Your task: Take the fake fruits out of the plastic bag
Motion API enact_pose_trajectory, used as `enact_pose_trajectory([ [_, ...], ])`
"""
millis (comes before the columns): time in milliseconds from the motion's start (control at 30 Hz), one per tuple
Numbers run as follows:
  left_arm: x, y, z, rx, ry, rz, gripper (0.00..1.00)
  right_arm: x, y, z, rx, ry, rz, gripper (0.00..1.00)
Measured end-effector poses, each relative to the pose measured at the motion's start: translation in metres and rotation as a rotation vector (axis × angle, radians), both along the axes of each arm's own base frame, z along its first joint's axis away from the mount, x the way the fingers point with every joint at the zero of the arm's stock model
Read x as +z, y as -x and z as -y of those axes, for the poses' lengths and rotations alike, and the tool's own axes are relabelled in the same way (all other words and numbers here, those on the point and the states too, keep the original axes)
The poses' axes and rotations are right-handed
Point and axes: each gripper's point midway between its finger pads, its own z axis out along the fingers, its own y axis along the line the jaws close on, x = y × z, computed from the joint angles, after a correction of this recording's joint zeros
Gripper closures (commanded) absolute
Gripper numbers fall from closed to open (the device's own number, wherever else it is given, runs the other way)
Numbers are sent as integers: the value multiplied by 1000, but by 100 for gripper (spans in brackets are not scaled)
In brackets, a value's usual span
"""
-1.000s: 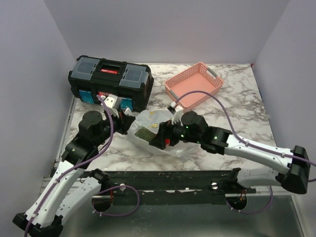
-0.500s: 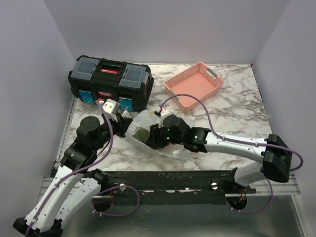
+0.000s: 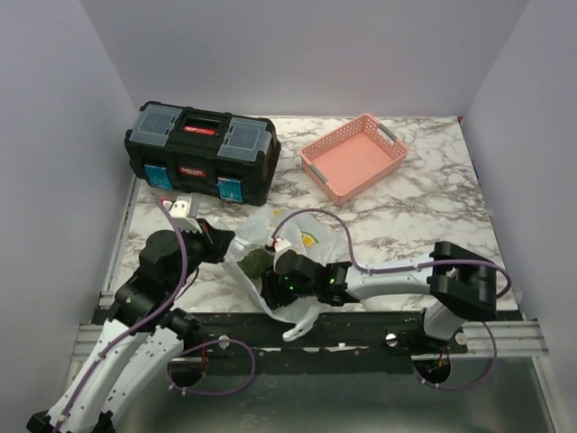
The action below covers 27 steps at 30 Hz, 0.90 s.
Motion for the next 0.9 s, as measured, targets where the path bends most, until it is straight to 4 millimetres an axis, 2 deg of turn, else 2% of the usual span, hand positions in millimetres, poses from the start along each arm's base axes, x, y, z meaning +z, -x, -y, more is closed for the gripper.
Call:
enact_pose_trajectory([
  [67, -2, 2, -7, 33, -1, -4, 100, 14, -5, 1, -24, -24, 28, 44],
  [133, 0, 3, -12, 56, 8, 8, 100, 35, -13, 4, -63, -63, 71, 40],
  [233, -1, 6, -17, 74, 20, 29, 100, 68, -29, 18, -150, -123, 149, 30],
  [300, -4, 7, -18, 75, 22, 28, 100, 79, -38, 31, -211, -138, 195, 30],
  [367, -7, 6, -16, 73, 17, 13, 100, 77, -46, 45, -264, -121, 231, 31],
  [633, -38, -4, 8, 4, -16, -130, 100, 26, -59, 100, -381, 103, 291, 34],
  [733, -38, -6, 13, -15, -21, -153, 100, 13, -61, 118, -402, 180, 309, 33],
  [900, -32, -9, 16, -23, -23, -141, 100, 15, -64, 118, -370, 211, 350, 29],
])
